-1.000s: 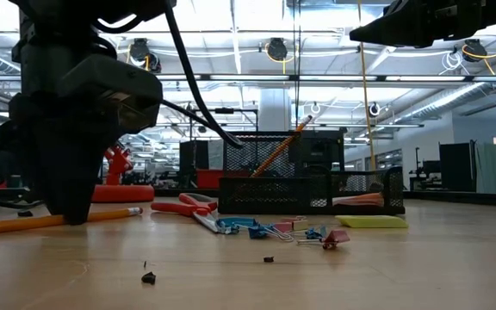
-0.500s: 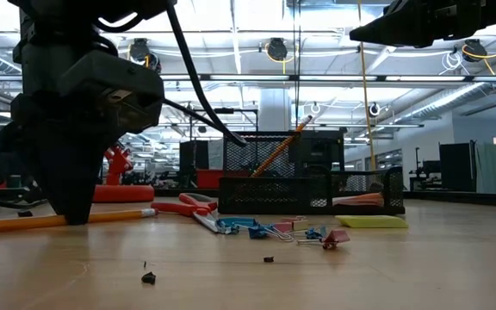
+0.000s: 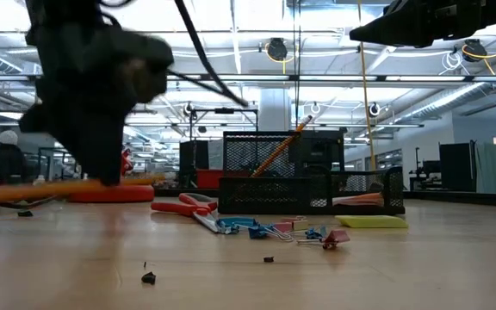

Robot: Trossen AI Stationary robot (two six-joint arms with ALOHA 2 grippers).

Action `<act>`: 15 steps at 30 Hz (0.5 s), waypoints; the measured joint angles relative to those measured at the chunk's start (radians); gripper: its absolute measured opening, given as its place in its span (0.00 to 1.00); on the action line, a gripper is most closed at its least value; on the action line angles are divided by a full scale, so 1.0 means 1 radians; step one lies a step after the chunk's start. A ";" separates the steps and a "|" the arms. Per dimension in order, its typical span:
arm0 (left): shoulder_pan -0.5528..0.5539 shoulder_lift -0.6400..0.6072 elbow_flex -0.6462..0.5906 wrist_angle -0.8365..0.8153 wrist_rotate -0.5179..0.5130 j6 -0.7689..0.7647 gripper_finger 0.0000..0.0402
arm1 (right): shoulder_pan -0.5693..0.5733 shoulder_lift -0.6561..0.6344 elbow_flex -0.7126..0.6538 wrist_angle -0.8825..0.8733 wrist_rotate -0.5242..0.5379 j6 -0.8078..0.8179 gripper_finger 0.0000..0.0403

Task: Pick and place office supplies into organizer
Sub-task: Put the orange pencil into the black desk organizer

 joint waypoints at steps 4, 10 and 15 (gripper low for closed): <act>0.000 -0.057 0.000 0.004 -0.056 0.024 0.08 | 0.000 0.000 0.000 0.001 0.000 0.000 0.01; -0.001 -0.134 0.001 0.087 -0.149 0.116 0.06 | 0.000 0.000 0.000 0.000 0.000 0.000 0.01; 0.011 -0.177 0.002 0.235 -0.228 0.285 0.09 | 0.000 0.000 0.000 0.000 0.000 0.000 0.01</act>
